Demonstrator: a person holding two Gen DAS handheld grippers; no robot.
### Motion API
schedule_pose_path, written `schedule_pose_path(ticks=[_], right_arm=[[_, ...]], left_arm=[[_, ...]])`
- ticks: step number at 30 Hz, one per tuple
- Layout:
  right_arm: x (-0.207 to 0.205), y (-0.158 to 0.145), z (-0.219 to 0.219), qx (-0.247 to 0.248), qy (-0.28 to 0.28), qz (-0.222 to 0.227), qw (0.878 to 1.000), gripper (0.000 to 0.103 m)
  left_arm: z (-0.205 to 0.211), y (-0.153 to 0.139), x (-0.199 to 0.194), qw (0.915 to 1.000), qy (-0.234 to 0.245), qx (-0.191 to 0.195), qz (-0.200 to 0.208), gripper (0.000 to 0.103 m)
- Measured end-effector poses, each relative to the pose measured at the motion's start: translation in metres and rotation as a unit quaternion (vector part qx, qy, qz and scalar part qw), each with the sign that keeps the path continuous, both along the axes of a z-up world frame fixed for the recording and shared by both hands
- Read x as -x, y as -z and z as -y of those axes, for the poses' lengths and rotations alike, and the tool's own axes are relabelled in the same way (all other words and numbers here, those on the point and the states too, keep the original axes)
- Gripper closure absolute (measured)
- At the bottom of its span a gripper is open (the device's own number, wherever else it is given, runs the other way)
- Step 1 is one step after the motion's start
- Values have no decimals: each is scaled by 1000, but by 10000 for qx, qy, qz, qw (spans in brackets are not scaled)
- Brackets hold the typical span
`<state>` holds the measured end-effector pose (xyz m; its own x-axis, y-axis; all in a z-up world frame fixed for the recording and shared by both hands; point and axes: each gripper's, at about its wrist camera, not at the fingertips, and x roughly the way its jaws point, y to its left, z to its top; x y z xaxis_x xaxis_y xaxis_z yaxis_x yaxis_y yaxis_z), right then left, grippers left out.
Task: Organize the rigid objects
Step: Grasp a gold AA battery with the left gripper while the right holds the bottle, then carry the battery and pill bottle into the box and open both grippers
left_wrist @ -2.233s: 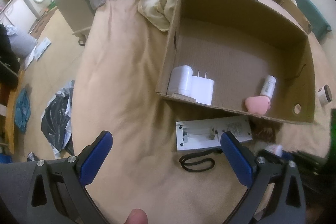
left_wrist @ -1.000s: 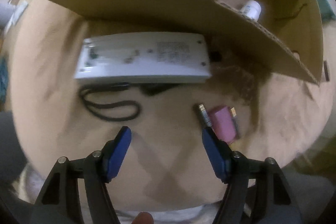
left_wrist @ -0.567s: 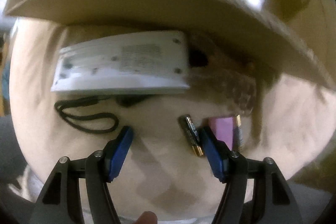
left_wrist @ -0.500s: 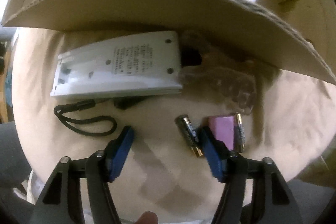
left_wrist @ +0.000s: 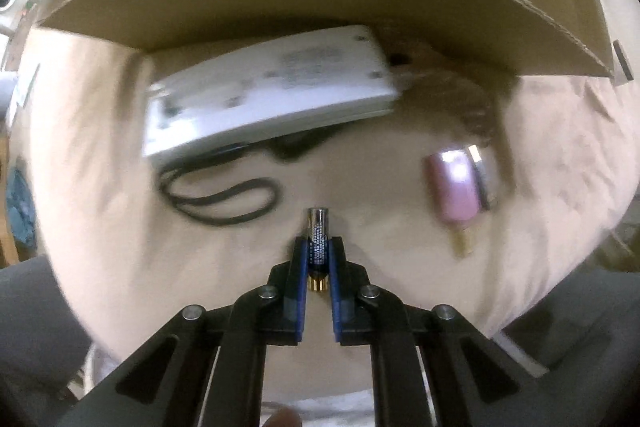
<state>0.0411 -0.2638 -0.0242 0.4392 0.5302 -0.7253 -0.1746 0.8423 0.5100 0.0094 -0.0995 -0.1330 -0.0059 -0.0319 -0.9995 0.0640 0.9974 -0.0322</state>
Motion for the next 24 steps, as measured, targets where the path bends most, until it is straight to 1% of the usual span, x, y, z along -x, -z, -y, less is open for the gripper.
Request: schedule_pose_path(ticks=[3,9,11,13,15,16,18,19,20,22,24], right_arm=[[0,1,-3,59,-27,-16,10000,75],[1,4,-5,149,-20,-72,9999,75],[1,5,-5,167,-17,-73,9998,75],[2,4,-6,167,-32,-23,9999,75],[4,2,-9,182,-76,57,9998,75],[4,1,-10,189,-87,83,9997,75],[4,-1,-12,203,-86,137,9997,75],[4,-2,-13,200,-70,173,9996,75],[4,-4,-13,188,-54,211,9996,75],[2,-7,-14,162,-34,284,9995,75],[0,-8,-16,183,-23,322,9993,75]], left_arm=[[-19,-9,7,9999,-62,-79,59,94],[-65,-36,13,9990,-396,44,192,94],[-78,-51,17,9985,-377,-11,407,94],[-85,-74,20,9969,-273,-118,732,94],[-89,-95,21,9945,-242,-119,1013,94],[-99,-101,18,9931,-236,-122,1141,94],[-103,-114,8,9898,-282,-23,1399,94],[-109,-126,7,9876,-323,156,1525,94],[-113,-134,1,9856,-349,255,1635,94],[-117,-151,-15,9810,-350,297,1887,94],[-110,-155,-23,9773,-321,298,2072,94]])
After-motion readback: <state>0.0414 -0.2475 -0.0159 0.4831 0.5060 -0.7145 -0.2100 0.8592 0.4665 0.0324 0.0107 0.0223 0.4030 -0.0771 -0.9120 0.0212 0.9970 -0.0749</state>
